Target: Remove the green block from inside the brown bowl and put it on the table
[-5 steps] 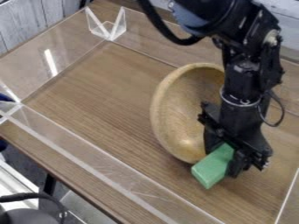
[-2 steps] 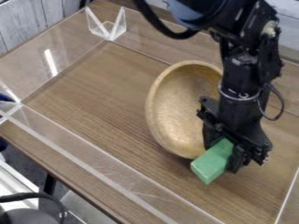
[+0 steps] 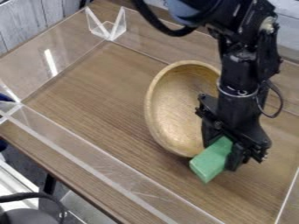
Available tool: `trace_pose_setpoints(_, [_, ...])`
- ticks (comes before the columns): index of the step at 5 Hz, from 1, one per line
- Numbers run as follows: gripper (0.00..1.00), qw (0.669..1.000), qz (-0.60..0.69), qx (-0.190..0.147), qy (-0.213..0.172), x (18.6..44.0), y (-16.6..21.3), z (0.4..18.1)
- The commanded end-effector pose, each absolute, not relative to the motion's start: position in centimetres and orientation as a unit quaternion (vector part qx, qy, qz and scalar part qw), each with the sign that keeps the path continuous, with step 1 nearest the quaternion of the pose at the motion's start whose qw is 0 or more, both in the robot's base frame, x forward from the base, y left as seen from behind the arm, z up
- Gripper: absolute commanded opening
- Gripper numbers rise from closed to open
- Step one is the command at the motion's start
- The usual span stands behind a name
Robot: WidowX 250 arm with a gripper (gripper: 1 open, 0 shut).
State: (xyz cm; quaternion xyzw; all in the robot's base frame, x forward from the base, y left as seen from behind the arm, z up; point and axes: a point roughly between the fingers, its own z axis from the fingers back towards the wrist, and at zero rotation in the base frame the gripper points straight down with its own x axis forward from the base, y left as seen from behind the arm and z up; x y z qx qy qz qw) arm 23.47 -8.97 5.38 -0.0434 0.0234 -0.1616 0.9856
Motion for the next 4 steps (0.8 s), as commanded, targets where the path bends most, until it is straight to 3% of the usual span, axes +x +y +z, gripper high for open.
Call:
trace_pose_setpoints(1, [0.00,0.986,-0.162,-0.048,-0.016,24.61,-9.12,7.35])
trace_pose_setpoints(4, [0.00,0.986,-0.161,-0.049,-0.018,24.75,-9.07,7.41])
